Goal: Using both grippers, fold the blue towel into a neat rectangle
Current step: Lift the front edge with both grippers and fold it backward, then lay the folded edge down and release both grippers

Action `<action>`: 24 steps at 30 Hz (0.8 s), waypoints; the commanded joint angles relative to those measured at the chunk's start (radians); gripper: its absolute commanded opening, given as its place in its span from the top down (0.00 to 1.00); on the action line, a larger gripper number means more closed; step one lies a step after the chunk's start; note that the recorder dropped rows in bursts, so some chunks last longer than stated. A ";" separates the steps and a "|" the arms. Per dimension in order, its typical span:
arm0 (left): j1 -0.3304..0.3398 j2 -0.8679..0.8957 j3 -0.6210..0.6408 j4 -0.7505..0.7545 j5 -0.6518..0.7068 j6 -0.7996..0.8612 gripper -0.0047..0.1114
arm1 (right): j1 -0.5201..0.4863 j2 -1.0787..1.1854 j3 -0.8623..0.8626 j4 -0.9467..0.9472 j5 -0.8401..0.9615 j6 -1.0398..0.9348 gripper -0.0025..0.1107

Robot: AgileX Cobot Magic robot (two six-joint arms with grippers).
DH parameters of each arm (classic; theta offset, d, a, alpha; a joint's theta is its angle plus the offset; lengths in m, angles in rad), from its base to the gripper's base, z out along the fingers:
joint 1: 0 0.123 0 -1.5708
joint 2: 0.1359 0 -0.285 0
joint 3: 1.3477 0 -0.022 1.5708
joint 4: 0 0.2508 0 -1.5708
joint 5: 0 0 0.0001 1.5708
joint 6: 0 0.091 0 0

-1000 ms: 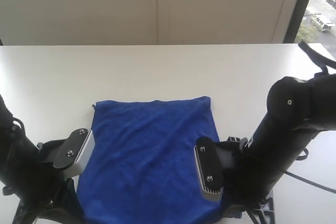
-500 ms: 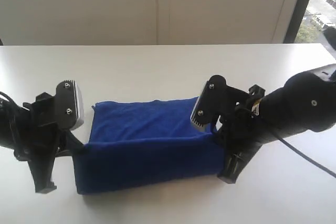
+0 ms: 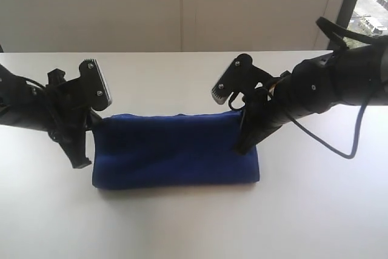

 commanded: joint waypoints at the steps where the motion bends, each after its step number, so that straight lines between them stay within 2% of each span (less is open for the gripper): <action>1: -0.003 0.072 -0.073 -0.009 -0.007 0.004 0.96 | -0.017 0.040 -0.026 -0.015 -0.004 0.006 0.98; 7: -0.003 0.151 -0.135 -0.009 -0.042 0.022 0.96 | -0.017 0.107 -0.066 -0.019 -0.023 0.006 0.98; 24: -0.003 0.254 -0.198 -0.009 -0.099 0.022 0.96 | -0.058 0.195 -0.150 -0.019 -0.063 0.007 0.98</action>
